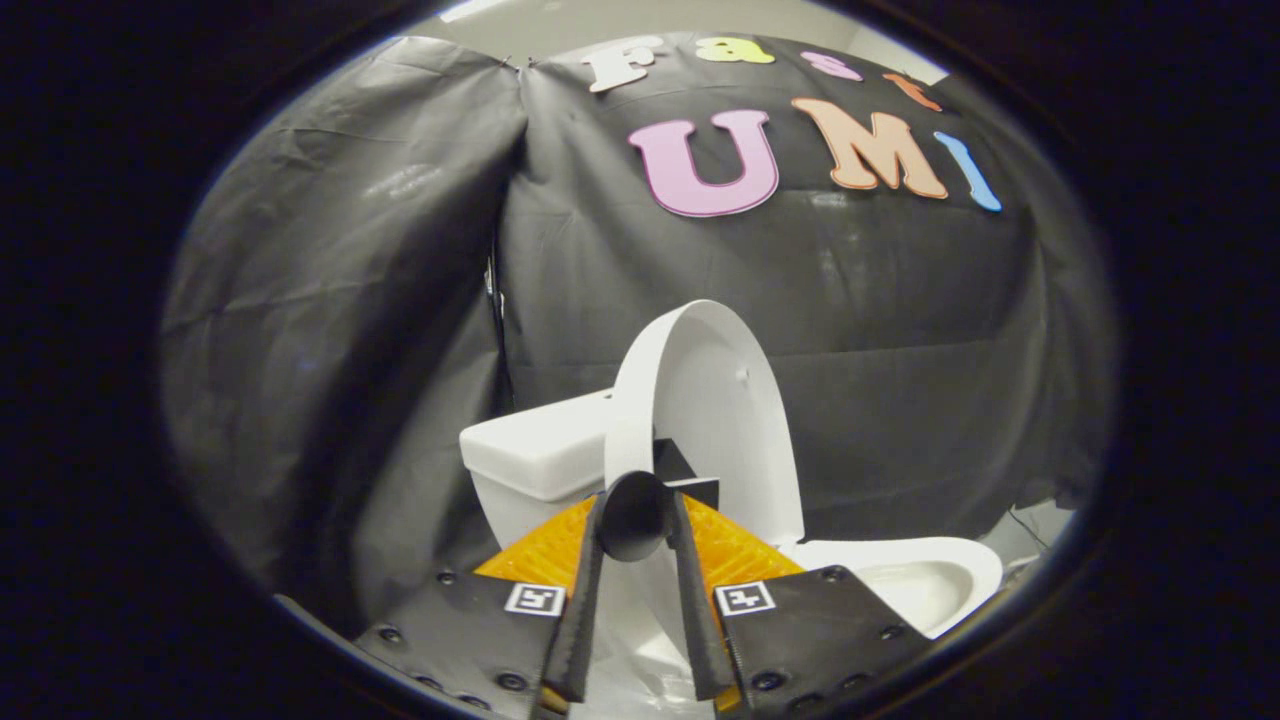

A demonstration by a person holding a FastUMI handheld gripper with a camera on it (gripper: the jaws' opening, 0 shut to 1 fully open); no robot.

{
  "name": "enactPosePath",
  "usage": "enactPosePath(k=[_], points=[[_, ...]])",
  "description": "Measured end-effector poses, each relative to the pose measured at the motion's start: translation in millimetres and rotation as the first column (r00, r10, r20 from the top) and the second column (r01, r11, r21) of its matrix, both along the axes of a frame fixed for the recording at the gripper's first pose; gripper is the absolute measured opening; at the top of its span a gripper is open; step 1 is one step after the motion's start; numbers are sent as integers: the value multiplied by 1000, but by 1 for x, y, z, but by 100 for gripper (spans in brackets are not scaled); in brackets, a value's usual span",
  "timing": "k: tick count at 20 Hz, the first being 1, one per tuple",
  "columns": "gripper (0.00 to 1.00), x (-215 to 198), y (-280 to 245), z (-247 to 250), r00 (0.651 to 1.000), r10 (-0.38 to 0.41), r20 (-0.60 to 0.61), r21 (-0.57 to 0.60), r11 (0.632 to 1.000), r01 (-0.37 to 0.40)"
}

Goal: Open the toilet lid.

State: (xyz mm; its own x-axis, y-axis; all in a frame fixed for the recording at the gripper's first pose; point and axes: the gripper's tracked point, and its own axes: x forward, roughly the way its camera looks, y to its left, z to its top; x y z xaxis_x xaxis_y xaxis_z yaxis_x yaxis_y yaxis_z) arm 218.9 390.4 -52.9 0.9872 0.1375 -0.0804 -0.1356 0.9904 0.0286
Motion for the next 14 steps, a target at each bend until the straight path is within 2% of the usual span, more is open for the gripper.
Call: enactPosePath(k=[2, 5, 8, 11, 14], points=[[62, -5, -13, 11, 1000, -18, 23, -56, 998, 19], [84, -19, -19, 29, 999, 5, 46, -61, 998, -2], [83, -36, -55, 62, 993, -51, 111, -77, 995, 59], [83, -56, -89, 91, 984, -53, 169, -53, 997, 62], [83, -70, -140, 109, 977, -89, 191, -17, 995, 93]])
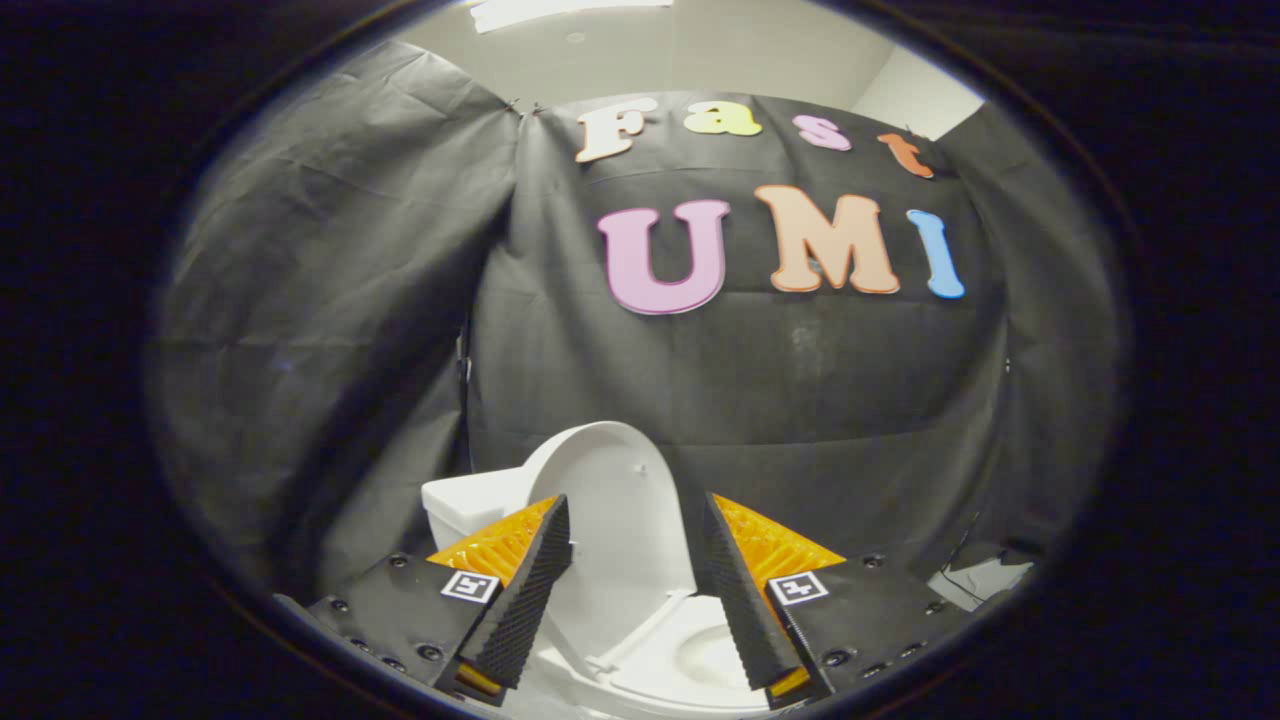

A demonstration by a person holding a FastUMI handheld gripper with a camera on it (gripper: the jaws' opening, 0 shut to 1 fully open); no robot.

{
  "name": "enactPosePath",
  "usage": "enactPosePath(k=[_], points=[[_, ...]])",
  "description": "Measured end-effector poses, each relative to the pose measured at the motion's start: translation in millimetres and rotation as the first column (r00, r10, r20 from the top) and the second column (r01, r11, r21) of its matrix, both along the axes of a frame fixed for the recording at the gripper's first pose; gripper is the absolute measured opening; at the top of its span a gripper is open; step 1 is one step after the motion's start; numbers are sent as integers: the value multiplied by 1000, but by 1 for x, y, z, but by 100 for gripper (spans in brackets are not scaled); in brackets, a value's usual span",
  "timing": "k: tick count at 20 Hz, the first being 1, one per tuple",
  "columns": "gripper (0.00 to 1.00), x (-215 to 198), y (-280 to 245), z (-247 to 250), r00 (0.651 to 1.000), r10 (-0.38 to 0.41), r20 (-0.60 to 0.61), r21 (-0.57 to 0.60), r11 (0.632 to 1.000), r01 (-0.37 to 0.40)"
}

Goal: Open the toilet lid.

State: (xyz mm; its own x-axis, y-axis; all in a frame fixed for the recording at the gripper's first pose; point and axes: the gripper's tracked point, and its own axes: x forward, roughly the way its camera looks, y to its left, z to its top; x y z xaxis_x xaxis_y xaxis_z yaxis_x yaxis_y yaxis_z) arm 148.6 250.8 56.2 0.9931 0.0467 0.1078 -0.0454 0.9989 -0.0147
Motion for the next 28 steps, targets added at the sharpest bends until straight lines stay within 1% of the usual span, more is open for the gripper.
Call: enactPosePath(k=[2, 5, 8, 11, 13, 17, 21, 23, 25, 26, 27, 28], points=[[83, -10, -24, 4, 1000, 30, -2, 1, 1000, -30], [83, -22, -67, 3, 999, 50, -17, -11, 999, -50], [82, -32, -88, 1, 984, 177, 0, 55, 983, -176], [82, -35, -144, -15, 993, 113, -27, 101, 989, -110], [82, -40, -169, -30, 995, 78, -64, 100, 992, -71], [82, -61, -215, -54, 991, -6, -134, 29, 1000, 10], [83, -70, -235, -66, 985, -9, -170, 5, 1000, 10], [83, -72, -243, -70, 983, -23, -184, -4, 1000, 22], [83, -74, -242, -65, 985, -27, -173, -9, 1000, 26], [83, -73, -247, -65, 981, -54, -189, -40, 998, 47], [83, -83, -256, -67, 977, -84, -198, -50, 996, 75], [83, -82, -259, -73, 973, -88, -212, -39, 996, 82]])
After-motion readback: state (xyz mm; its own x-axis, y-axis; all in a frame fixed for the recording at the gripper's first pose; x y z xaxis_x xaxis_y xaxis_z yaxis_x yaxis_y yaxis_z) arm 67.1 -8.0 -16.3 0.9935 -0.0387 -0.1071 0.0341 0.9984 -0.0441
